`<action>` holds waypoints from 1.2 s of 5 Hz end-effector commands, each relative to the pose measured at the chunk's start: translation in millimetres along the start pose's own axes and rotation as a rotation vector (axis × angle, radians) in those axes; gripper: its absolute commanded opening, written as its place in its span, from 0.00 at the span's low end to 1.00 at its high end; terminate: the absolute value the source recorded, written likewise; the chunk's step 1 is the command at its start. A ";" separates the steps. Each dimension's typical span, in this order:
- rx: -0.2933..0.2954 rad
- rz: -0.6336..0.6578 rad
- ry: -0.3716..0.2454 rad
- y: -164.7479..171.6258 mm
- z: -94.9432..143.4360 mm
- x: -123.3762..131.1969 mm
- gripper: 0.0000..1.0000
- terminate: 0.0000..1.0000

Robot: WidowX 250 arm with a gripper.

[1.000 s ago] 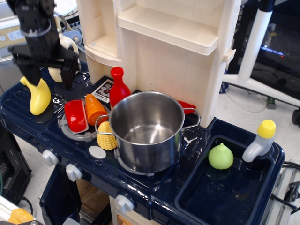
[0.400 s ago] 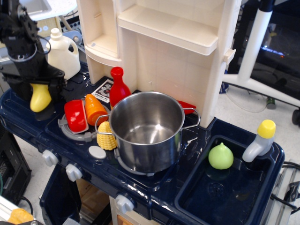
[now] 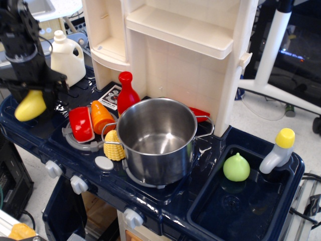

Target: Put banana in pot or pan

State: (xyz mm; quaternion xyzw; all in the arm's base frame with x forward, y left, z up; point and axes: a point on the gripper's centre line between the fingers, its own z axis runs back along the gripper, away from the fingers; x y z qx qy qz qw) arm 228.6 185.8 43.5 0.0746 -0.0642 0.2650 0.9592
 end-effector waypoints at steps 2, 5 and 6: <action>0.196 0.208 -0.049 -50.4 141.1 -40.3 0.00 0.00; -0.156 0.410 0.241 -166.0 198.9 -81.1 0.00 0.00; -0.226 0.455 0.269 -188.1 194.1 -92.6 0.00 1.00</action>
